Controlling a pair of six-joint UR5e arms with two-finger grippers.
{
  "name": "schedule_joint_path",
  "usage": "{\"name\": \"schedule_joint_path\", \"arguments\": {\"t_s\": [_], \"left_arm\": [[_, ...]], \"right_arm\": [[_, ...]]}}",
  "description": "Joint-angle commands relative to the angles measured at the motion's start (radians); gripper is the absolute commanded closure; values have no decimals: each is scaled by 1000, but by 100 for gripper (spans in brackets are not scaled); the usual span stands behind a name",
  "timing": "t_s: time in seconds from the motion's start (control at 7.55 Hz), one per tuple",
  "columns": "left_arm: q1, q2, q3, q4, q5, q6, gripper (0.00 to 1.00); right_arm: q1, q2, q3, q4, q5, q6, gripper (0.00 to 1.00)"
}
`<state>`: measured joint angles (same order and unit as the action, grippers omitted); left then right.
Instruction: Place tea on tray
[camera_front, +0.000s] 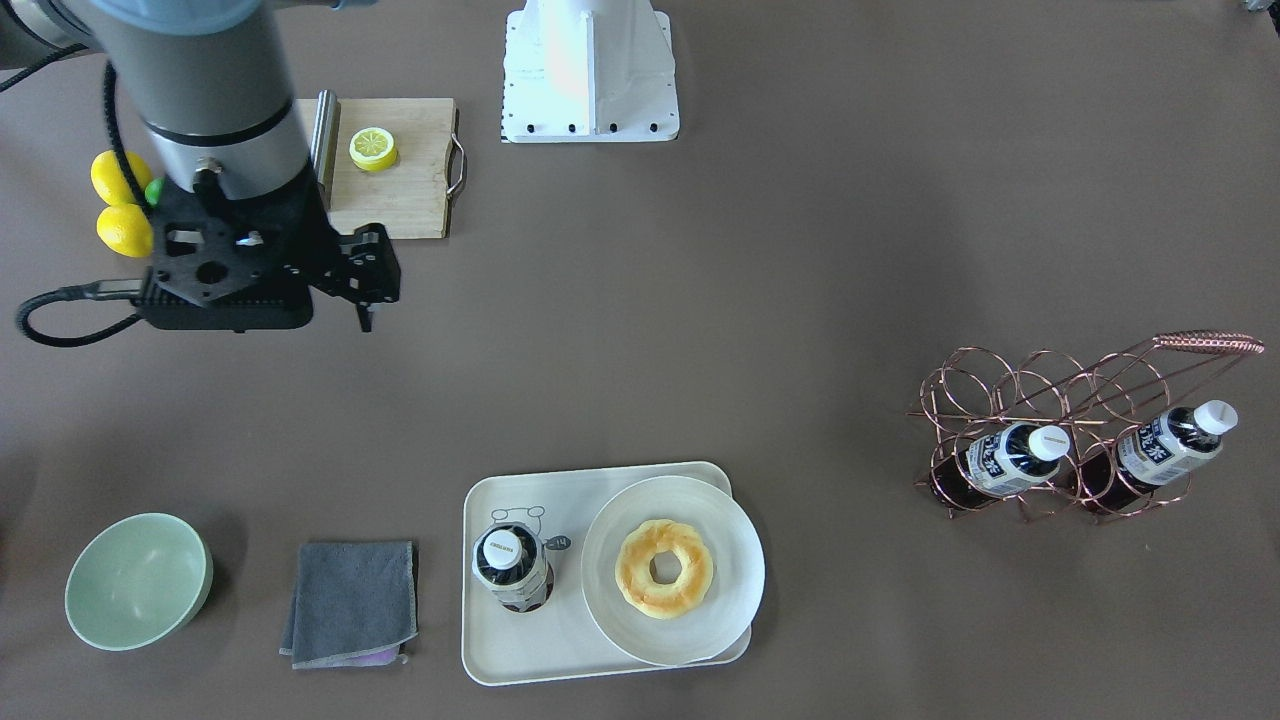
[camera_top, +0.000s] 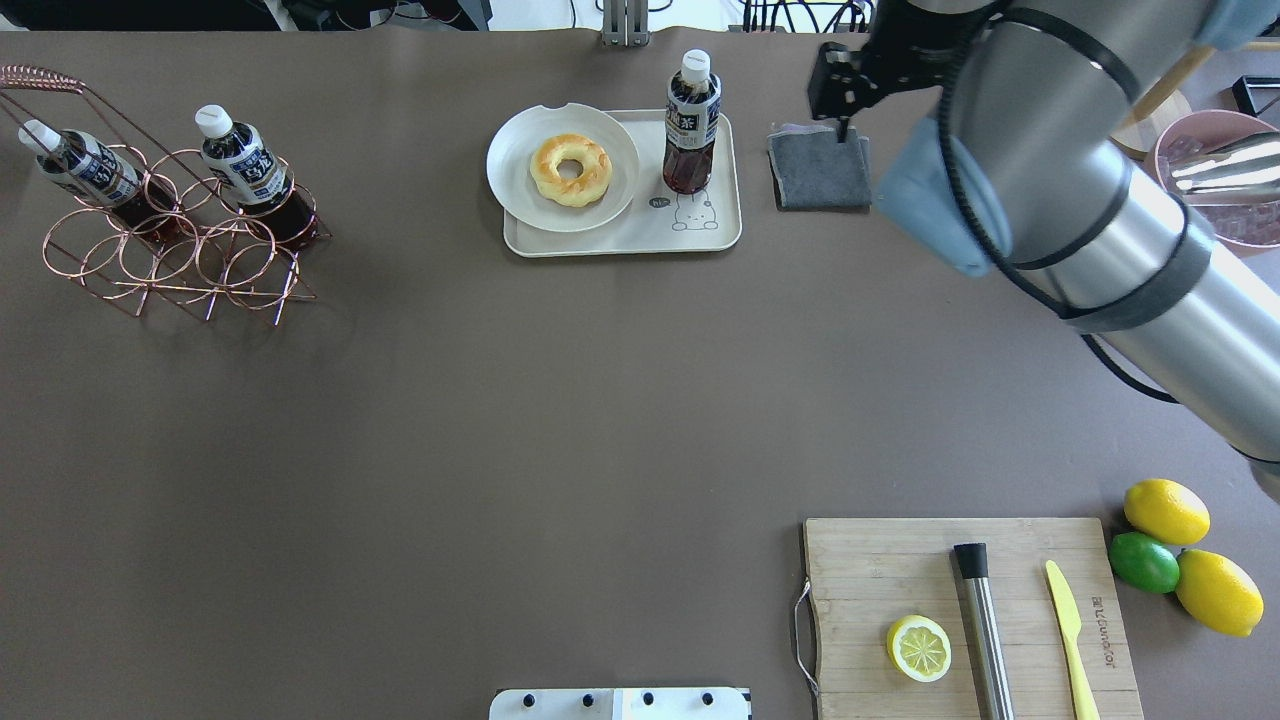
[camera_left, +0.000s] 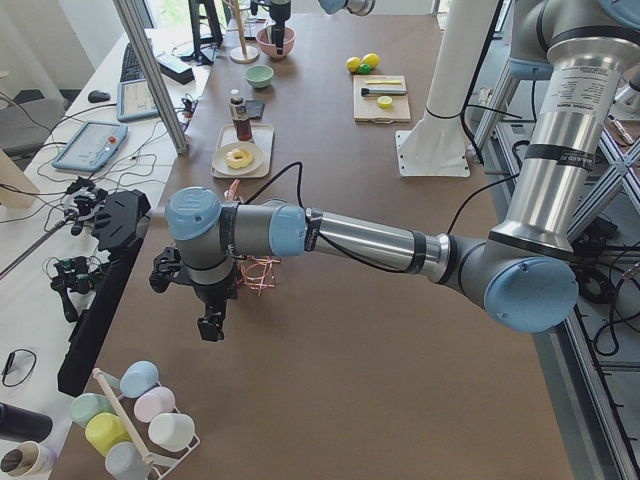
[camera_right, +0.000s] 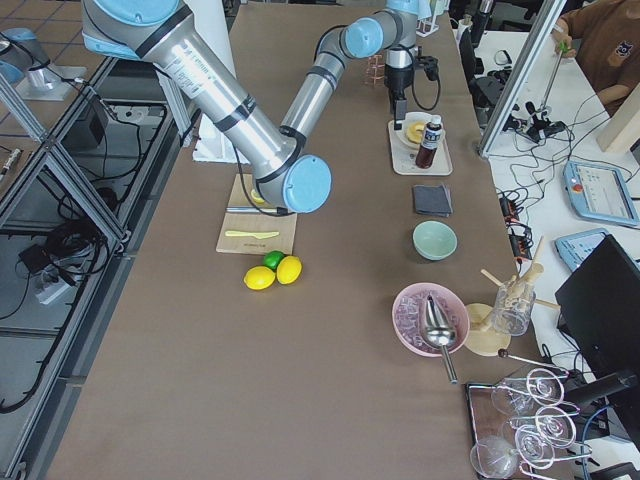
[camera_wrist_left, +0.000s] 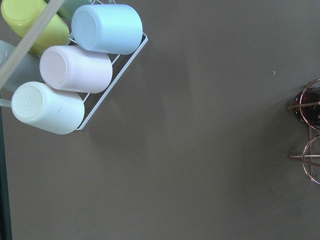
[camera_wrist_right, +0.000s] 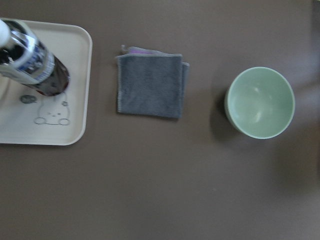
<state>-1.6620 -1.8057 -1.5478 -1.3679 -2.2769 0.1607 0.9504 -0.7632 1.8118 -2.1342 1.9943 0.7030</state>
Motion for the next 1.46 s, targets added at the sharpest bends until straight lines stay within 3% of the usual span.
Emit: {"name": "schedule_joint_path", "arguments": {"t_s": [0.0,0.13,0.27,0.4,0.53,0.8,0.93,1.06,1.33], "left_arm": [[-1,0,-6,23,-54,2,3],[-2,3,-3,14,-56,3,3],[-4,17,-3,-9,-55,5,3],[-36,19,-9,-69,-56,3,3],[-42,66,-9,-113,-56,5,3],[-44,121,-14,-194,-61,5,3],[-50,147,1,-192,-170,5,3],[-51,170,8,-198,-212,5,3],[-88,209,5,-200,-225,16,3]], "right_arm": [[166,-262,46,-3,-9,-420,0],[236,-334,8,46,-8,-529,0],[292,-417,-67,195,3,-596,0],[368,-515,-147,376,79,-673,0],[439,-604,-201,486,204,-742,0],[558,-681,-259,501,239,-835,0],[623,-706,-288,501,244,-859,0],[669,-722,-292,499,247,-856,0],[682,-720,-292,501,250,-846,0]]}}
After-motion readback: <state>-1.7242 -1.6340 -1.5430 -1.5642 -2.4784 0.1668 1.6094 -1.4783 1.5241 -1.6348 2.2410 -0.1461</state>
